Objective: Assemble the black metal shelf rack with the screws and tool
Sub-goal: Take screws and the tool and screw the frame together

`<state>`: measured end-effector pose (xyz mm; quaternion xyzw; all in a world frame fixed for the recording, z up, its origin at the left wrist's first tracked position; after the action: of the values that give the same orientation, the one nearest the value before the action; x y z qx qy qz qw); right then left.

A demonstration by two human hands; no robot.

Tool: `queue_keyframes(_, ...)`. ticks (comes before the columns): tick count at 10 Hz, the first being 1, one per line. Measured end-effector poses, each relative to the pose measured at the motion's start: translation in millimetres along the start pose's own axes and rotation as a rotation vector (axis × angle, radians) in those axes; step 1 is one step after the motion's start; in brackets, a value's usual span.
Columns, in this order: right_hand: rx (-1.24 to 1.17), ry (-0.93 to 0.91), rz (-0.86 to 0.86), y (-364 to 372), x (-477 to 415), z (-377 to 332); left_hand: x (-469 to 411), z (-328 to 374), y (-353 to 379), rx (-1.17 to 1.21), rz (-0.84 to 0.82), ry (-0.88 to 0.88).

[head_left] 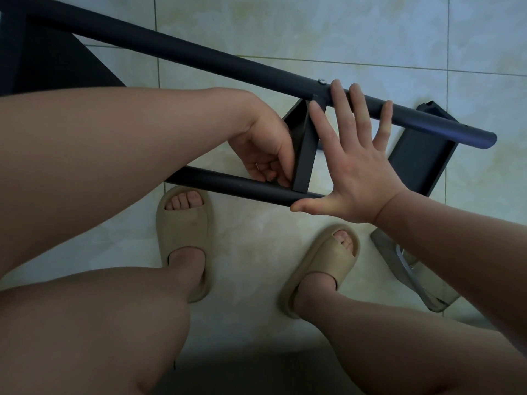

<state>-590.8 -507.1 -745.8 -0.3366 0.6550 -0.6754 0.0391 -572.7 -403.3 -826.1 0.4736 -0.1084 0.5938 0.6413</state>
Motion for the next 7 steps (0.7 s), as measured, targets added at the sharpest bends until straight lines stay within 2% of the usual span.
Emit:
queue_keyframes(2, -0.001, 0.002, -0.003, 0.5, -0.1, -0.1, 1.8, -3.9, -1.6, 0.007, -0.003, 0.017)
queue_keyframes(3, 0.002, 0.005, -0.006, 0.5, -0.1, 0.3, 3.6, -4.7, 5.2, -0.017, -0.06, -0.015)
queue_keyframes(5, 0.004, 0.002, 0.001, 0.7, -0.2, 0.1, -1.0, -2.0, -1.5, -0.01, 0.046, 0.006)
queue_keyframes(7, 0.0, 0.003, 0.002, 1.2, 0.0, 0.5, -0.9, 0.1, -1.2, 0.008, 0.036, 0.034)
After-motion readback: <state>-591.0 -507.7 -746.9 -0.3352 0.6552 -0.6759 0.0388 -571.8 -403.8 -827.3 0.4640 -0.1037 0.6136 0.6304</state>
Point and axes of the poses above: each hand's wrist, its own x-axis away from the middle knuckle, its own y-axis out of the palm, z = x × y, the point moved 7 cm from there along -x, towards the middle knuckle, and after that the axes turned 10 degrees about -z, right-handed, at the moved point
